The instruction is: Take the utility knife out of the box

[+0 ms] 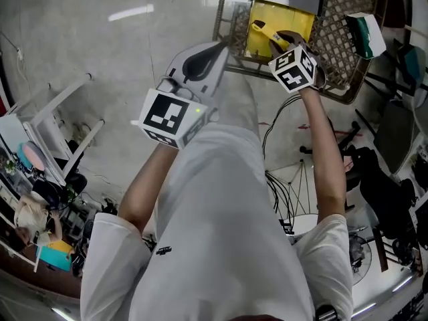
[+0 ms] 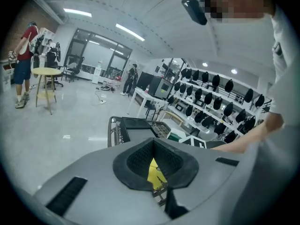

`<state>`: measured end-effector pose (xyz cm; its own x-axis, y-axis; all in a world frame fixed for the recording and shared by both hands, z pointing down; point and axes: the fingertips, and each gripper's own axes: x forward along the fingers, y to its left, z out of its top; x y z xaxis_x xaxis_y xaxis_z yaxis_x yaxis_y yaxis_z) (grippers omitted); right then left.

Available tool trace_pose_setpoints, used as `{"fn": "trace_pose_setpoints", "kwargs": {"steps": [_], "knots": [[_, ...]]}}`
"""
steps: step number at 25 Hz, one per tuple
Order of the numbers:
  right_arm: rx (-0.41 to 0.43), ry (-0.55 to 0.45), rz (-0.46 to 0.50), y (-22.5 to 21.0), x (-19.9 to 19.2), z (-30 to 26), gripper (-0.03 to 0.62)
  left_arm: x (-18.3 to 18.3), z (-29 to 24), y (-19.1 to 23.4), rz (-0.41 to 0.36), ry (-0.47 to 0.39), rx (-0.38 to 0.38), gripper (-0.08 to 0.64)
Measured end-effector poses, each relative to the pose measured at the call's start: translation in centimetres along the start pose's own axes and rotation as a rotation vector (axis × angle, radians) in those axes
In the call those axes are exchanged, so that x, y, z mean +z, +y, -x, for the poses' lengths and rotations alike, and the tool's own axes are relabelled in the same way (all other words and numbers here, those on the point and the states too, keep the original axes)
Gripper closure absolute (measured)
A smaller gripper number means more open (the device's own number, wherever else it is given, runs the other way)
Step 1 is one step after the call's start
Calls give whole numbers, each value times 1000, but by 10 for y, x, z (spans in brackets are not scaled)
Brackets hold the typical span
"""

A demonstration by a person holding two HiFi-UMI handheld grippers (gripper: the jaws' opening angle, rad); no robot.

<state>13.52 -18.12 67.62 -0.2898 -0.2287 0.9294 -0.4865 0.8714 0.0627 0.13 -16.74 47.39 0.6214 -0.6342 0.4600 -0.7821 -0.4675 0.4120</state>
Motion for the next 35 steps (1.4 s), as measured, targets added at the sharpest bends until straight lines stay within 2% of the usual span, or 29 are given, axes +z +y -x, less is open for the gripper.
{"fn": "trace_pose_setpoints", "kwargs": {"steps": [8, 21, 29, 35], "knots": [[-65, -124, -61, -4, 34, 57, 491, 20, 17, -9, -10, -41, 9, 558], [-217, -368, -142, -8, 94, 186, 491, 53, 50, -24, -17, -118, 10, 558], [-320, -587, -268, -9, 123, 267, 491, 84, 70, -36, -47, -181, -14, 558], [-397, -718, -310, -4, 132, 317, 491, 101, 90, -42, -50, -233, -14, 558]]}}
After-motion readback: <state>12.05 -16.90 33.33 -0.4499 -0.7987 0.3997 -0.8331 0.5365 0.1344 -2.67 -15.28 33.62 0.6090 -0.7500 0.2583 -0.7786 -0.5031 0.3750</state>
